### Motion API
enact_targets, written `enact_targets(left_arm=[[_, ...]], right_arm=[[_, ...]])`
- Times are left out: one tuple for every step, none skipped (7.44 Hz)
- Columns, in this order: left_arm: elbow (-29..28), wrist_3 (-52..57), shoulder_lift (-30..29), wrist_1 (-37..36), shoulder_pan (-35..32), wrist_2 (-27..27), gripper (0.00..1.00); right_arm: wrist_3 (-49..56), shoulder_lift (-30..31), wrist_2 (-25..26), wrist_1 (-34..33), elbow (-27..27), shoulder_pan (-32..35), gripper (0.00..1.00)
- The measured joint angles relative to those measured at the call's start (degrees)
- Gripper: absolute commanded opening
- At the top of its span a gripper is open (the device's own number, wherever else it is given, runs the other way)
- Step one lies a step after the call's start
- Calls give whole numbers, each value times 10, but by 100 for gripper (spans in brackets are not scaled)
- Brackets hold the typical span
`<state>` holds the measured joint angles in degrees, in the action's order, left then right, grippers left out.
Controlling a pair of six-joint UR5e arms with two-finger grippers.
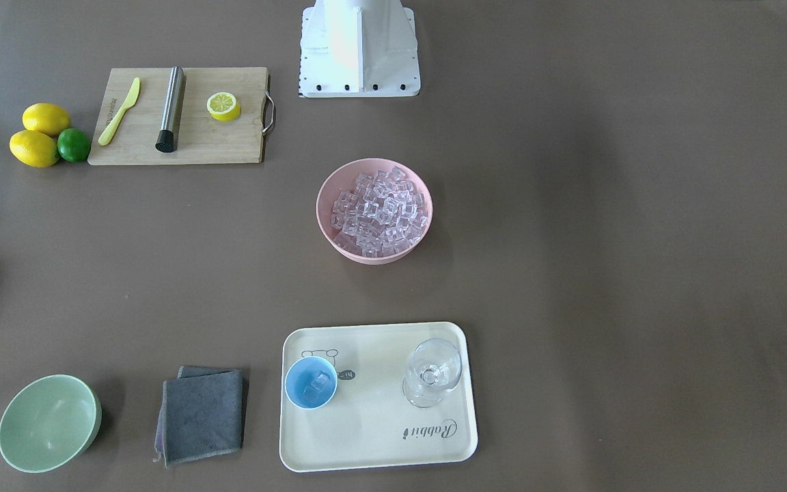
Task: Put ice in cup with scoop
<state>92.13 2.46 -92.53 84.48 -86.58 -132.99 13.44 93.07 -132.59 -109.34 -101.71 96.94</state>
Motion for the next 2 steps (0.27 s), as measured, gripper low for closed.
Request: enact_targets(left_arm=[[0,0,0,0,0,0,98],[1,1,1,0,0,1,98]], right_arm=[[0,0,-2,0,-5,0,100],[-1,1,-4,-1,-9,0,100]])
